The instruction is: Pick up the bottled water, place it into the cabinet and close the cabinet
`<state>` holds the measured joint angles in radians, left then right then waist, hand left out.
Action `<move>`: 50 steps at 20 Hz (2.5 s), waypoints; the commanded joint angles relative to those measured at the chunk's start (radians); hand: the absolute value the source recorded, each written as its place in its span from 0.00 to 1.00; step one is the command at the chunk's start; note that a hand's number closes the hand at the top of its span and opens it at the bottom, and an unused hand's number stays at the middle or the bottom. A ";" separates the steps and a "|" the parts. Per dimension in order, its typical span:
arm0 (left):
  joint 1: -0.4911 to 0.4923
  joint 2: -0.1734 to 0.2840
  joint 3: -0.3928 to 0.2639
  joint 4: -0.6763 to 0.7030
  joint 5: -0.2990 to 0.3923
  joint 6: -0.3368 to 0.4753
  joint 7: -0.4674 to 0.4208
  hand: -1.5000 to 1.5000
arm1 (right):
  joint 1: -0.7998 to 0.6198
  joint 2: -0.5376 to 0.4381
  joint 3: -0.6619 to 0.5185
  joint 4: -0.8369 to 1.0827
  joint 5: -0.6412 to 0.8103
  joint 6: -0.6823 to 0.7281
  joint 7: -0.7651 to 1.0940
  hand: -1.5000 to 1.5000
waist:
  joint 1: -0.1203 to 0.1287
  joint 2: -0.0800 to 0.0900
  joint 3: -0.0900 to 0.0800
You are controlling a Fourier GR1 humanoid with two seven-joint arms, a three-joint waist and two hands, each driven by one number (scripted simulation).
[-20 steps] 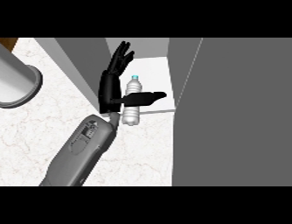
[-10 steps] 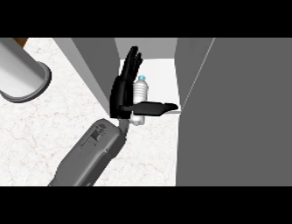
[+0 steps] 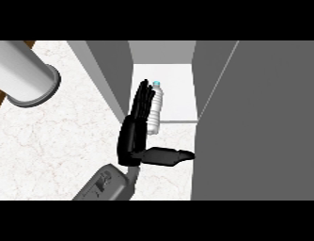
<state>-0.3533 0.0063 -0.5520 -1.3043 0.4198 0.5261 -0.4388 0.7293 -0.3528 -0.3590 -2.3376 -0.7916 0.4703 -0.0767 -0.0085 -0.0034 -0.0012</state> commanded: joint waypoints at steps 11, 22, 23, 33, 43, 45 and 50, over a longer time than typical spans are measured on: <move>0.386 0.229 -0.098 -0.325 0.026 -0.199 -0.048 1.00 | 0.048 -0.074 -0.029 -0.169 -0.028 0.086 0.085 1.00 | 0.009 0.000 -0.001; 0.499 0.480 0.062 -0.524 0.112 -0.306 -0.001 1.00 | 0.096 -0.080 0.102 -0.229 0.101 0.273 0.090 1.00 | -0.003 -0.008 -0.001; 0.539 0.486 0.073 -0.507 0.102 -0.304 -0.046 1.00 | 0.109 -0.080 0.126 -0.266 0.091 0.269 0.101 1.00 | 0.000 -0.008 -0.002; 0.636 0.625 0.272 -0.609 0.271 -0.422 -0.042 0.00 | 0.094 -0.080 0.209 -0.345 0.123 0.285 0.098 1.00 | 0.001 -0.014 -0.007; 0.719 0.713 0.406 -0.615 0.371 -0.521 -0.045 0.00 | -0.058 -0.122 0.377 -0.327 0.187 0.272 0.173 1.00 | 0.026 -0.018 -0.016; 0.742 0.726 0.425 -0.639 0.396 -0.533 -0.039 0.00 | -0.084 -0.141 0.398 -0.327 0.184 0.272 0.190 1.00 | 0.030 -0.027 -0.017; 0.785 0.754 0.483 -0.630 0.440 -0.580 -0.047 0.00 | -0.198 -0.158 0.470 -0.296 0.205 0.245 0.237 1.00 | 0.048 -0.036 -0.021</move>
<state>0.4004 0.7374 -0.1120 -1.9271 0.8247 -0.0258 -0.4861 0.5674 -0.4886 0.1037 -2.3655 -0.7279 0.7718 0.0732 0.0265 -0.0303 -0.0192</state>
